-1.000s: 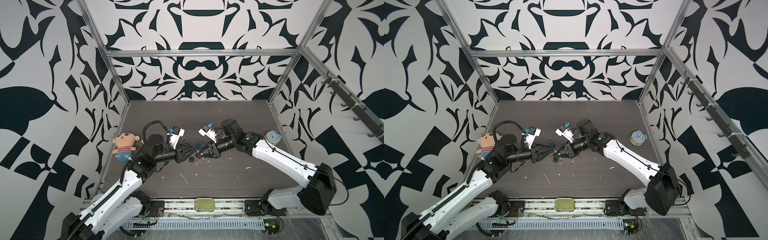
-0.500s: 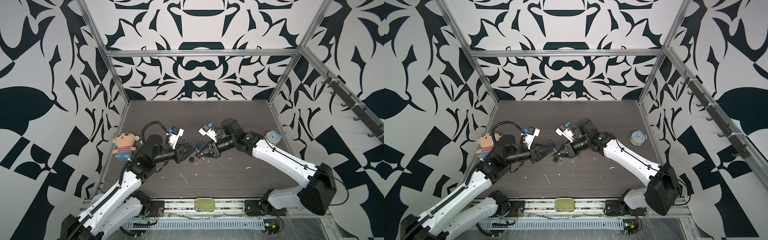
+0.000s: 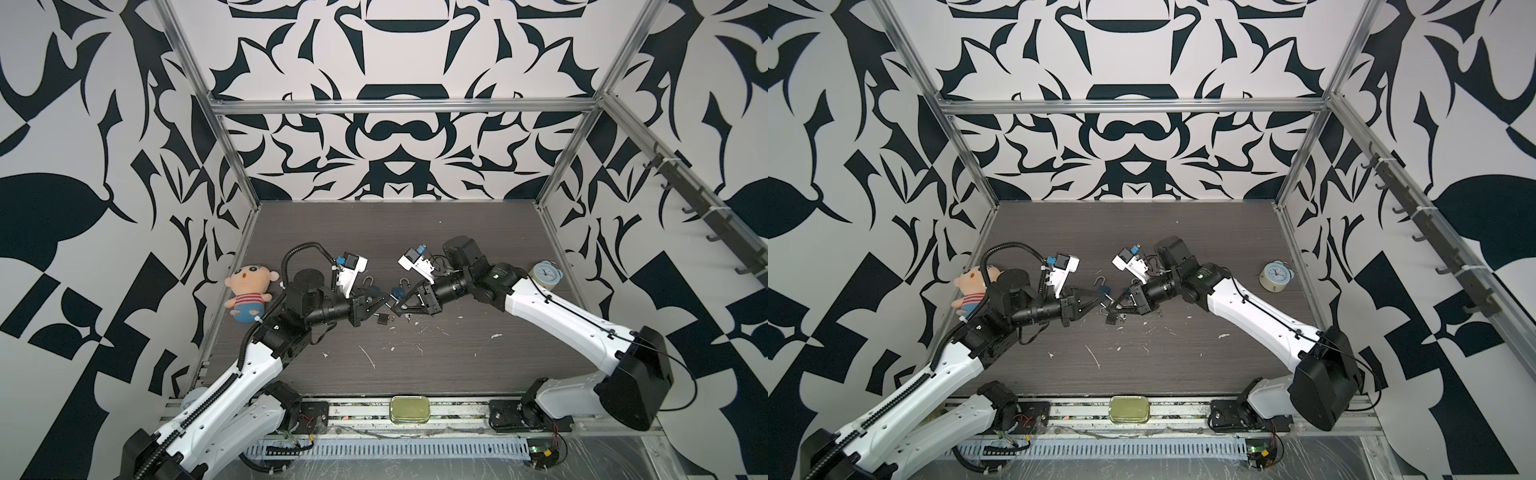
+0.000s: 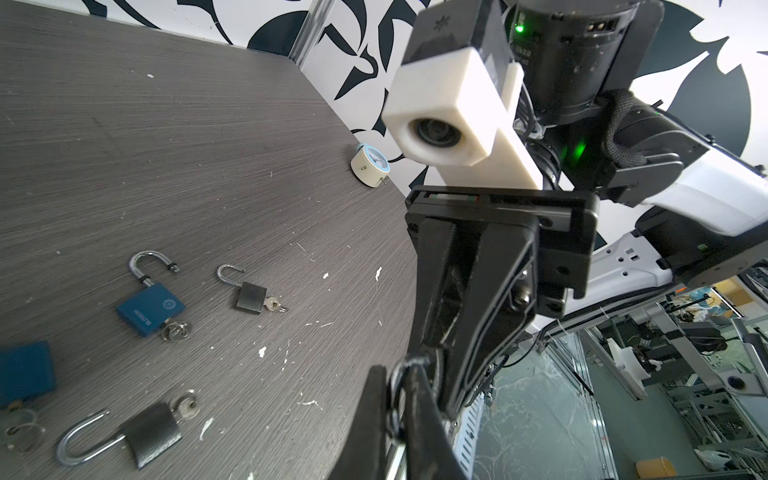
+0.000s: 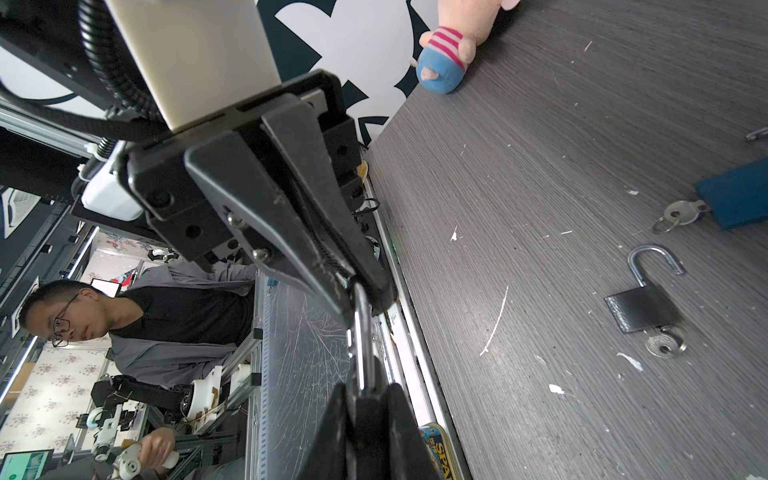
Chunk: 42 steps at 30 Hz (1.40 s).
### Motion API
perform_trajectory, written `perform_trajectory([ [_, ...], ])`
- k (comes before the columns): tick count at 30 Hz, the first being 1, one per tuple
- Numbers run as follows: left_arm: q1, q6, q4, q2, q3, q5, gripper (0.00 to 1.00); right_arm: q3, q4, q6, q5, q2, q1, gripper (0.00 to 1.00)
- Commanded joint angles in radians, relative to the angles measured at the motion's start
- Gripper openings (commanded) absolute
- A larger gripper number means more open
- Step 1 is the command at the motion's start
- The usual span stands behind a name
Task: Lock with the key
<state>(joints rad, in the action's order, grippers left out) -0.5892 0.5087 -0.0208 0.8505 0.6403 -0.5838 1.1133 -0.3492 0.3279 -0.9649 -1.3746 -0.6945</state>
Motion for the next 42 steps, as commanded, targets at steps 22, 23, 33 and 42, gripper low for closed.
perform_trajectory([
  [22, -0.004, 0.002, -0.029, 0.059, -0.025, 0.007, 0.0, -0.037, 0.276, 0.187, -0.173, 0.108, -0.009, 0.0],
  [23, -0.003, 0.005, -0.031, 0.061, -0.025, 0.005, 0.0, -0.039, 0.279, 0.187, -0.17, 0.109, -0.009, 0.0],
  [33, -0.004, 0.039, -0.05, 0.065, -0.049, -0.031, 0.0, -0.041, 0.353, 0.227, -0.149, 0.106, -0.009, 0.0],
  [42, -0.011, 0.078, -0.061, 0.048, -0.095, -0.067, 0.0, -0.036, 0.408, 0.244, -0.113, 0.092, -0.008, 0.0],
])
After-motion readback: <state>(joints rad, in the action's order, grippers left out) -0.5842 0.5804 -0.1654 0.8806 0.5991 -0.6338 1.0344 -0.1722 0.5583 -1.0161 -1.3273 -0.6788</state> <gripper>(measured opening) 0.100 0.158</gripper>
